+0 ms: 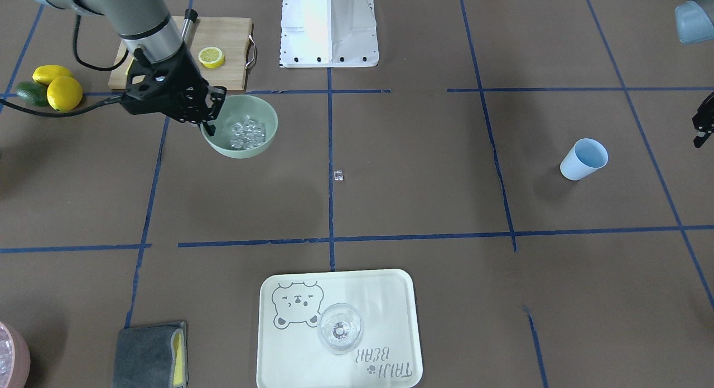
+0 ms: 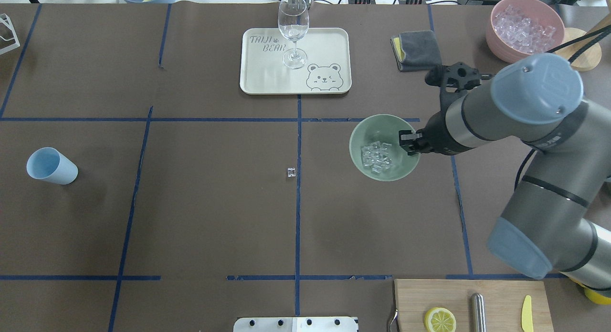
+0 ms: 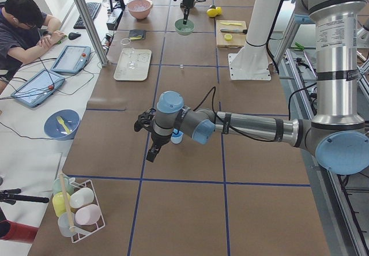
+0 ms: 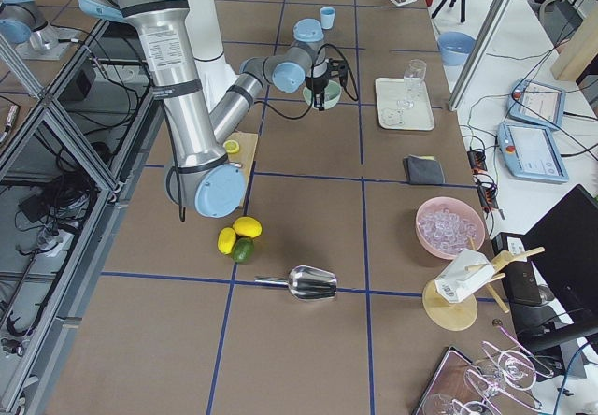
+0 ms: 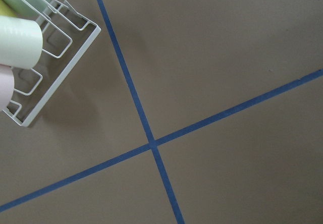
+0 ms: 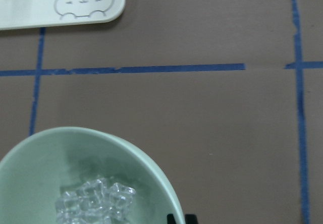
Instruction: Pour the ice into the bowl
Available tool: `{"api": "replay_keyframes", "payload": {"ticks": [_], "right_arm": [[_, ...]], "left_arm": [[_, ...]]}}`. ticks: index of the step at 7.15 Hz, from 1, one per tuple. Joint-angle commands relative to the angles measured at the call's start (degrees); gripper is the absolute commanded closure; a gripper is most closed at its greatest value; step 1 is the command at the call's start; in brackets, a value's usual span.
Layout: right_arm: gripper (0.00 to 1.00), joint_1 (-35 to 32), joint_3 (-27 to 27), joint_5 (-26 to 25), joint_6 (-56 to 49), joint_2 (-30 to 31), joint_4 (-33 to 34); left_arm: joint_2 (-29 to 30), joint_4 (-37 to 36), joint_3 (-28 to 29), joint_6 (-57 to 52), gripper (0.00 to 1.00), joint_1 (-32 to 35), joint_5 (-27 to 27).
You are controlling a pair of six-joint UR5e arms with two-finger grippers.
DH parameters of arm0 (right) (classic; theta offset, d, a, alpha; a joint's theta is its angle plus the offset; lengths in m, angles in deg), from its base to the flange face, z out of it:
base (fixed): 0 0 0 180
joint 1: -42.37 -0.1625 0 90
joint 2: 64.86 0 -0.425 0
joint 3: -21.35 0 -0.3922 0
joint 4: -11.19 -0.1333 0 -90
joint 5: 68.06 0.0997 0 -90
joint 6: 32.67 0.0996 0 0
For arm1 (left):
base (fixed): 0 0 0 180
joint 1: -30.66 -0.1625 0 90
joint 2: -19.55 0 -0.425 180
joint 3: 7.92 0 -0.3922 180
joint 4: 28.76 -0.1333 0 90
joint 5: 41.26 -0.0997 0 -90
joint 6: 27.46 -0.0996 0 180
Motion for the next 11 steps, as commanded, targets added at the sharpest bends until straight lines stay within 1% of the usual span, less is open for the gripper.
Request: {"api": "replay_keyframes", "payload": {"ticks": [1, 2, 3, 4, 5, 6, 7, 9, 10, 11], "right_arm": [[1.0, -4.29, 0.12, 1.31, -8.23, 12.84, -9.11], [1.0, -6.22, 3.0, 2.09, -9.13, 18.56, -18.67], [1.0, -7.98, 8.16, 4.54, -10.01, 21.32, -26.77], [1.0, -11.22, 14.13, 8.91, -11.32, 22.56, -33.2], [1.0, -13.86, 18.37, 11.22, -13.68, 24.23, -37.18], [1.0, -16.5, 21.71, 13.68, -15.71, 24.6, -38.27], [1.0, -18.09, 22.44, 16.23, -15.81, 24.77, -38.19], [1.0, -18.55, 24.37, 16.52, -15.73, 25.48, -38.19], [0.28, -18.63, 25.43, 16.95, -15.9, 24.78, -38.19], [0.0, -20.02, 25.09, 16.96, -15.99, 24.77, -37.67]], "left_arm": [[1.65, -6.71, -0.56, -0.11, 0.0, 3.14, 0.73], [2.09, -7.77, -1.0, -0.11, 0.0, 4.21, 0.74], [2.0, -7.78, -1.09, -0.11, 0.0, 4.31, 0.82], [2.0, -7.78, -1.09, -0.11, 0.0, 4.66, 0.82], [2.0, -7.78, -1.09, -0.11, 0.0, 5.18, 0.82], [2.0, -7.78, -1.09, -0.11, 0.0, 5.28, 0.82], [1.92, -7.69, -1.0, -0.11, 0.0, 5.28, 1.17], [2.0, -7.69, -1.0, -0.11, 0.0, 5.71, 1.17], [2.0, -7.69, -1.0, -0.11, 0.0, 6.07, 1.17], [2.0, -7.69, -1.0, -0.11, 0.0, 6.07, 1.17]]}}
